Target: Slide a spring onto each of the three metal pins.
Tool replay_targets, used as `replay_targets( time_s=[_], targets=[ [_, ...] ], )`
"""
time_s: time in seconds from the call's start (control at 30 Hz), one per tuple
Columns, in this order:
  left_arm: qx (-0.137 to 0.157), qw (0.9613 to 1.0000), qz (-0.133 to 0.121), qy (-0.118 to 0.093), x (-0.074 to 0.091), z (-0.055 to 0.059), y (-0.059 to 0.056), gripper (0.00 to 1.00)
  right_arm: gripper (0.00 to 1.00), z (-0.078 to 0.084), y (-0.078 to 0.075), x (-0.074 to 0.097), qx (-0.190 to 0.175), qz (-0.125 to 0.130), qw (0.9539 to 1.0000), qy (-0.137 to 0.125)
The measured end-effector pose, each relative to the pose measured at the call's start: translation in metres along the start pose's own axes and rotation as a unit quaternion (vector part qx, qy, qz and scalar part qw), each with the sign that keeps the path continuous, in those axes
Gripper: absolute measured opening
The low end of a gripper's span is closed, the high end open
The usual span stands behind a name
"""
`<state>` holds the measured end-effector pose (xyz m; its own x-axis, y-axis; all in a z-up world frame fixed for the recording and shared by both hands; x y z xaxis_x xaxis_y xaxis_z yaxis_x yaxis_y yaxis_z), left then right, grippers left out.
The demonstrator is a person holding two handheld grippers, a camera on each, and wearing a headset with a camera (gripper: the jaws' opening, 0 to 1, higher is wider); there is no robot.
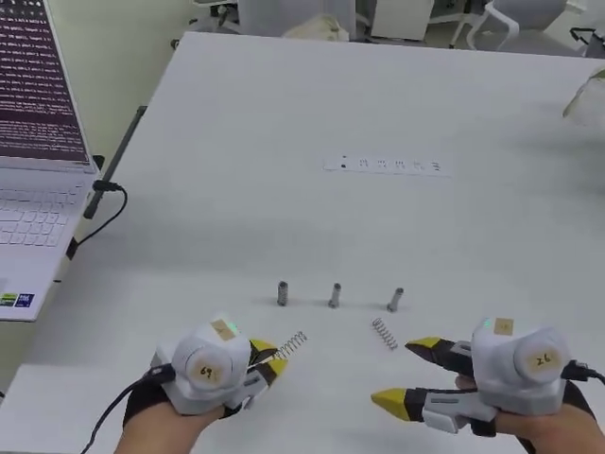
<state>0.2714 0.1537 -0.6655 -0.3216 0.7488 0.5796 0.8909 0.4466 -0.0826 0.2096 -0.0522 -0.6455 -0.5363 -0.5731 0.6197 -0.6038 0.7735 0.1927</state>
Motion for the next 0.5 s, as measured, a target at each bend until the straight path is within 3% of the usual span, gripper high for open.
replay_targets(
  time_s=[0.3,0.5],
  targets=[
    [-0.032,0.999,0.022,-0.02,0.001,-0.022,-0.013,0.03,0.52,-0.01,0.005,-0.007,0.014,-0.025,0.9996,-0.004],
    [-0.045,0.9981,0.033,-0.025,-0.001,-0.029,-0.019,0.03,0.49,-0.014,0.003,-0.01,0.02,-0.031,0.9993,-0.004]
  ],
)
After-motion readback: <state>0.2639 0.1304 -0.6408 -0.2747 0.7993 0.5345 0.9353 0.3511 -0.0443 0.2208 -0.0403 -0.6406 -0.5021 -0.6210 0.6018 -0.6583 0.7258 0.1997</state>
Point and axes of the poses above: the centre of the closed fingertips' face, and the gripper's own axes: x roughly backward along the fingers, y roughly to its left, z roughly out of its underside, the point moved 7 cm from there along x, roughly backward along the fingers, and after that the axes turned 3 degrees about z, right-handed, at the moved point
